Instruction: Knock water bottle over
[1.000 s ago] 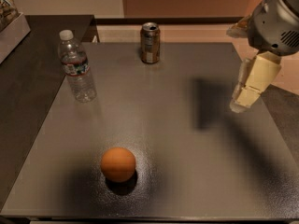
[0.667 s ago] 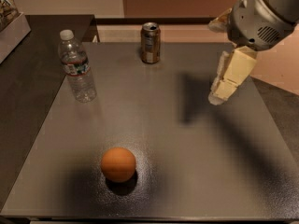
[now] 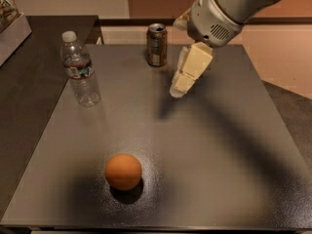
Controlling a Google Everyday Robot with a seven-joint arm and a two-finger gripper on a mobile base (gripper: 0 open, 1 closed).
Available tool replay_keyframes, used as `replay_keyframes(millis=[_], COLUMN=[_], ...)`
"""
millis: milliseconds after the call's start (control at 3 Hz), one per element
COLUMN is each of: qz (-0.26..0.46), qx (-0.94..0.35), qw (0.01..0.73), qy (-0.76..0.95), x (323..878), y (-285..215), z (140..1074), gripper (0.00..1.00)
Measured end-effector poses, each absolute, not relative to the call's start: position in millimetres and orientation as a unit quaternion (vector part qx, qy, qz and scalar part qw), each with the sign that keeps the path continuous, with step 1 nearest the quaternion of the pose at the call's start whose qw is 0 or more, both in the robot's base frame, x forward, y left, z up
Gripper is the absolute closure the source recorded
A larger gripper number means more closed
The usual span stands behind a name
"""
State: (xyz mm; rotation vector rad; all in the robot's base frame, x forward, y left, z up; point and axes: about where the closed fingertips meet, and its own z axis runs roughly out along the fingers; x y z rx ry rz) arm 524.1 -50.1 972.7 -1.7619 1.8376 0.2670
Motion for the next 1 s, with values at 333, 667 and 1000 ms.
replay_keyframes(millis=[333, 667, 1000], qz=[0.134, 0.162, 0.189], qx=[-0.656, -0.651, -0.652], qw=[0.296, 0.303, 0.308], qy=[0.681, 0.677, 0.667], x=[546, 565, 573], y=[-9, 23, 56], z=[964, 958, 956], gripper=[0.0, 0.0, 0.0])
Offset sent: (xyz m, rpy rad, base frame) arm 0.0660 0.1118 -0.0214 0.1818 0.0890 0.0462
